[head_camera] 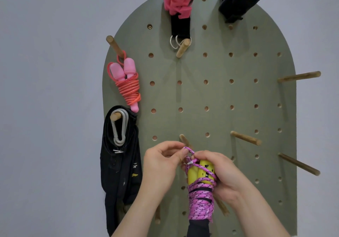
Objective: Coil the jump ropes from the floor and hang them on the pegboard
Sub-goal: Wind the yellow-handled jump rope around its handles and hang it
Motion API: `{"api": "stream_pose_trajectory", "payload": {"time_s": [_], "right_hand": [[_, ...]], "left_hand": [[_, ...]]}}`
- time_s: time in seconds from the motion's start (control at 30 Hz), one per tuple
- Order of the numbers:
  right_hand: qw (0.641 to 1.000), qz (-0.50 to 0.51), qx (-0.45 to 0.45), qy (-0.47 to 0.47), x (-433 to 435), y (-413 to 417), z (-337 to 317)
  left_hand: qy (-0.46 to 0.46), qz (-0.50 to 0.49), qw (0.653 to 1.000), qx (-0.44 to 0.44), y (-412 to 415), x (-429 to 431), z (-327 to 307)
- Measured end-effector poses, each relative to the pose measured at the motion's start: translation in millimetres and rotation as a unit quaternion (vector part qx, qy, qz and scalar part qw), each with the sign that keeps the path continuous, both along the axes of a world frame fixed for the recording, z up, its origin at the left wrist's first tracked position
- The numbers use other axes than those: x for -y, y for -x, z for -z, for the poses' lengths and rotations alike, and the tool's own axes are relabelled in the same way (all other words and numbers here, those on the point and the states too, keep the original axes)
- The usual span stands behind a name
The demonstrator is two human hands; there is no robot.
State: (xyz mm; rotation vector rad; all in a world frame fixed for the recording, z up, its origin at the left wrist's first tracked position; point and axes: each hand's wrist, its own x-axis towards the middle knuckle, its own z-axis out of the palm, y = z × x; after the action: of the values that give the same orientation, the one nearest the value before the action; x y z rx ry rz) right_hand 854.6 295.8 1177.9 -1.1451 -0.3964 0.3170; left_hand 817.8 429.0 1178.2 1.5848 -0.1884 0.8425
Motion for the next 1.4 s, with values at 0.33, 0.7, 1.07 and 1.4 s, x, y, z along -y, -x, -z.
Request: {"api": "stream_pose_trajectory", "payload": {"time_s": [0.33,0.7,1.07,1.4], "right_hand": [[0.999,0.008,-0.048,-0.009,-8,-26,-7],[0.972,0.199,0.124,0.031,-40,-48,-4],[0.959,0.099,0.194,0.180,-9,-31,42],[0.872,0.274,0.275,0.298,-40,-34,42]], "left_hand": [[-0.020,-0.022,0.999,-0.041,-38,-9,-10],[-0.303,-0.228,0.925,0.021,-82,-25,-15],[-0.244,-0.188,0.951,0.042,-79,-22,-10],[-0.284,0.004,0.957,-0.063,-62,-33,4]]}}
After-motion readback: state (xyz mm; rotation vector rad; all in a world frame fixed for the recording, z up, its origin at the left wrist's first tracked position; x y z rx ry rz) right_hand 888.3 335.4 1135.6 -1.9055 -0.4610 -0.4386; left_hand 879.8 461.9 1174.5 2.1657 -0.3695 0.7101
